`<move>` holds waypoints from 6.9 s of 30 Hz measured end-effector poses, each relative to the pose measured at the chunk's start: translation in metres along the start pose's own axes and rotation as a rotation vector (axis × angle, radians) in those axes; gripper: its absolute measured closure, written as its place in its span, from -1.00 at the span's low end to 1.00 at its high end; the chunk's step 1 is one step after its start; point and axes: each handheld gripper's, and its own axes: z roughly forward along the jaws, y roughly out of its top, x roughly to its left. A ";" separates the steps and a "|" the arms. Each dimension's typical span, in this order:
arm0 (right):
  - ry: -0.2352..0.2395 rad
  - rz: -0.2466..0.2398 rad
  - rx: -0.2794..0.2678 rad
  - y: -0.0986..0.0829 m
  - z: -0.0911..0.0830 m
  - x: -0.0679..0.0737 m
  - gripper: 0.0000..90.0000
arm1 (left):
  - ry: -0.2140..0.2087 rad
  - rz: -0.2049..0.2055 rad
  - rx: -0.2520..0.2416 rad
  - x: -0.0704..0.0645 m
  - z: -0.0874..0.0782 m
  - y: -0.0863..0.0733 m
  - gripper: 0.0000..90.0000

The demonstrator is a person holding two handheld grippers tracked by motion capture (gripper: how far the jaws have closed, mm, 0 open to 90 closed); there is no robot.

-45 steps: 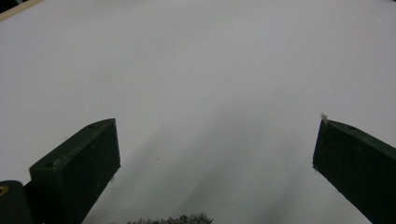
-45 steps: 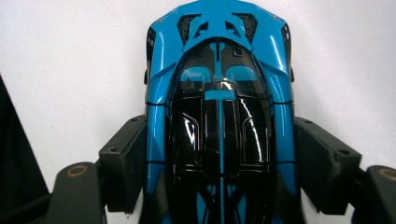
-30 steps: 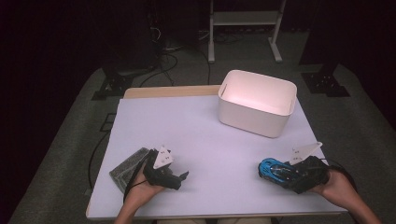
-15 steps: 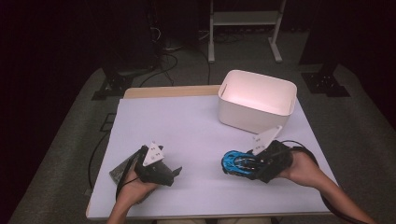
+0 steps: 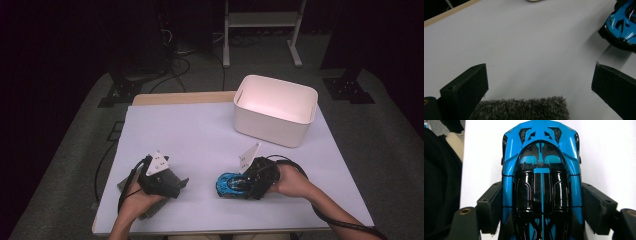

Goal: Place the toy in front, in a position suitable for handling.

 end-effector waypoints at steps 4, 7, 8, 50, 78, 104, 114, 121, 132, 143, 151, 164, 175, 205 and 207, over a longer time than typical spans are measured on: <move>0.018 -0.008 0.012 -0.001 0.013 -0.001 -0.44 | -0.006 -0.010 0.000 0.001 0.001 -0.001 -0.99; 0.031 -0.024 0.025 -0.004 0.022 -0.001 -0.44 | -0.015 -0.003 0.018 0.002 0.001 -0.002 -0.99; 0.035 -0.024 0.031 -0.004 0.025 -0.001 -0.44 | -0.015 -0.003 0.018 0.002 0.001 -0.002 -0.99; -0.033 0.167 -0.265 -0.073 -0.009 0.007 -0.59 | -0.165 0.074 0.222 0.005 0.011 -0.021 -0.13; -0.013 0.161 -0.221 -0.081 0.008 0.007 -0.59 | -0.194 0.095 0.258 0.005 0.018 -0.025 0.09; -0.007 0.155 -0.223 -0.085 0.010 0.006 -0.60 | -0.231 0.032 0.174 0.019 0.014 -0.015 0.75; -0.006 0.153 -0.227 -0.086 0.010 0.006 -0.60 | -0.470 0.123 0.012 -0.021 0.037 0.056 0.75; -0.007 0.150 -0.236 -0.087 0.010 0.006 -0.60 | -0.597 0.195 0.087 -0.063 0.089 0.081 0.70; -0.004 0.146 -0.246 -0.088 0.010 0.006 -0.60 | -0.679 0.202 0.152 -0.074 0.102 0.080 0.06; -0.007 0.143 -0.247 -0.089 0.010 0.006 -0.60 | -0.635 0.229 0.143 -0.061 0.083 0.086 -0.44; -0.007 0.135 -0.251 -0.090 0.010 0.006 -0.59 | -0.626 0.226 0.198 -0.053 0.087 0.078 0.02; -0.021 0.123 -0.249 -0.090 0.011 0.008 -0.60 | -0.663 0.256 0.213 -0.073 0.104 0.074 0.27; -0.054 0.064 -0.217 -0.087 0.011 0.010 -0.52 | -0.658 0.299 0.169 -0.078 0.099 0.085 0.80; -0.017 -0.023 -0.175 -0.078 0.012 0.003 -0.50 | -0.668 0.244 0.172 -0.058 0.091 0.066 0.76; -0.010 -0.036 -0.166 -0.074 0.014 0.001 -0.50 | -0.693 0.233 0.148 -0.059 0.092 0.073 0.76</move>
